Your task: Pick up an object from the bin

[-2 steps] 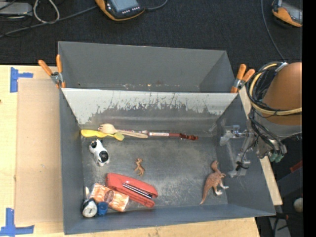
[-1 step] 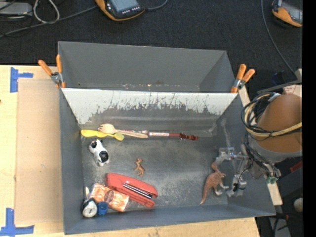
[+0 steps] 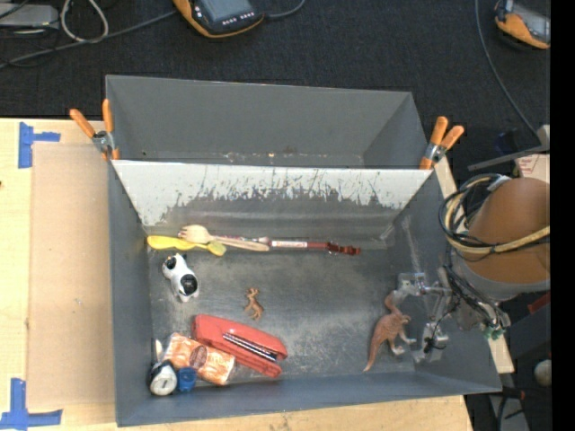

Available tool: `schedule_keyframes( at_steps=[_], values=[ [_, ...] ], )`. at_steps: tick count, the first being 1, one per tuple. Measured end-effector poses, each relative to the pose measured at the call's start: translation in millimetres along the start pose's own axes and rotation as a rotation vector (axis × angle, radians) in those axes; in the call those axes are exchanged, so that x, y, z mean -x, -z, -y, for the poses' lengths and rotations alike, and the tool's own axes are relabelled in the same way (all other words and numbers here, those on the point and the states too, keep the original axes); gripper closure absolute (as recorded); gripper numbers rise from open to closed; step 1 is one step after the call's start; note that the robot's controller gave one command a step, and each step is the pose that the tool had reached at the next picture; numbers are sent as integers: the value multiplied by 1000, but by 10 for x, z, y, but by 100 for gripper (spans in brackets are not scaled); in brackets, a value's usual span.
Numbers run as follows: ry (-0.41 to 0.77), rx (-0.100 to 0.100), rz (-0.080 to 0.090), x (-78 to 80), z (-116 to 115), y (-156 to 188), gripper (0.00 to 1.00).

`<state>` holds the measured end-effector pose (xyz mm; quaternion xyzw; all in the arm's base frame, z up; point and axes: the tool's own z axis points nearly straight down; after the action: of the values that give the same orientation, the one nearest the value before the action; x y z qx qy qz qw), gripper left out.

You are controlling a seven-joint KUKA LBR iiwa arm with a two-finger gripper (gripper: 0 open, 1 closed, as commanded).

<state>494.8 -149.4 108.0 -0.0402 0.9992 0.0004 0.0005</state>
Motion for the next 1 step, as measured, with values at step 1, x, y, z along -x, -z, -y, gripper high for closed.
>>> schedule_keyframes(
  at_steps=[1],
  values=[
    [196, 3, -5, -24, -82, -33, 0]
  ],
)
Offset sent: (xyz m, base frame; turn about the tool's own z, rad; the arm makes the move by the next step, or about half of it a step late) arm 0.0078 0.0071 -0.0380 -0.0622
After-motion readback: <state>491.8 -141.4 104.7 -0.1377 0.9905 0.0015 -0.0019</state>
